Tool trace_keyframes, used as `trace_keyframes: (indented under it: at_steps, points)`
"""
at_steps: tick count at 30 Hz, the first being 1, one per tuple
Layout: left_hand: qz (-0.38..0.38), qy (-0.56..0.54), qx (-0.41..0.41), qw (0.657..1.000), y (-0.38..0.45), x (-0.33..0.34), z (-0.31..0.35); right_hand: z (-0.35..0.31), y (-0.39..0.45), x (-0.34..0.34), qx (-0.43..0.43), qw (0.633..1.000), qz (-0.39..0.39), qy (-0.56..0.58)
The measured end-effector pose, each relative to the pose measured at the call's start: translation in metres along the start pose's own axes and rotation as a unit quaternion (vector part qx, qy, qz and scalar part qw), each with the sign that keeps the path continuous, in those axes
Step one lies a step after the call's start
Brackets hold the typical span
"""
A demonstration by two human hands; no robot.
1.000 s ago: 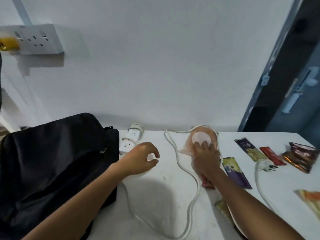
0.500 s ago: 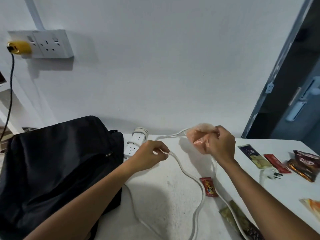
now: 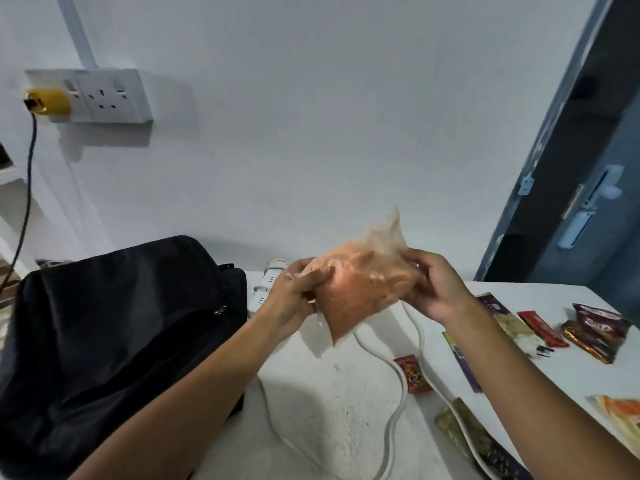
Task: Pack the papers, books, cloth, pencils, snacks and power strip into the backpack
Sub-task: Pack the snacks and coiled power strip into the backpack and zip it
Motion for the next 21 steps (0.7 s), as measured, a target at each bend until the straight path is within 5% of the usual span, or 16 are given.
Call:
trace_keyframes:
  at_steps: [3,7,12,15,17,19,21]
  points:
    - [0.062,-0.084,-0.009,0.995,-0.009,-0.025,0.002,0.029,0.005,0.022,0.045,0.982,-0.1,0.153]
    - [0.137,-0.129,0.015,0.982,-0.032,-0.054,0.011,0.079,0.001,0.09,0.065,0.972,-0.228,0.01]
    - [0.236,0.125,0.068,0.961,-0.082,-0.108,0.053,0.105,0.01,0.156,0.016,0.973,-0.228,0.007]
    - [0.31,0.238,0.129,0.911,-0.122,-0.154,0.09,0.116,0.016,0.178,0.039,0.965,-0.257,0.0]
    - [0.323,0.429,0.161,0.828,-0.147,-0.187,0.107,0.127,0.021,0.191,0.054,0.962,-0.268,-0.017]
    - [0.261,0.622,0.088,0.733,-0.157,-0.214,0.1,0.134,0.022,0.204,0.065,0.956,-0.286,-0.014]
    - [0.195,0.699,0.018,0.688,-0.163,-0.228,0.082,0.14,0.025,0.212,0.07,0.956,-0.286,-0.011]
Point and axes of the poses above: each hand's wrist, its own y-axis towards the middle knuckle, its own x-axis out of the palm, z = x × y, the point moved 6 cm from there along y, towards the middle knuckle, and after that the axes turned 1 degree about -x, right-handed, at the moved point
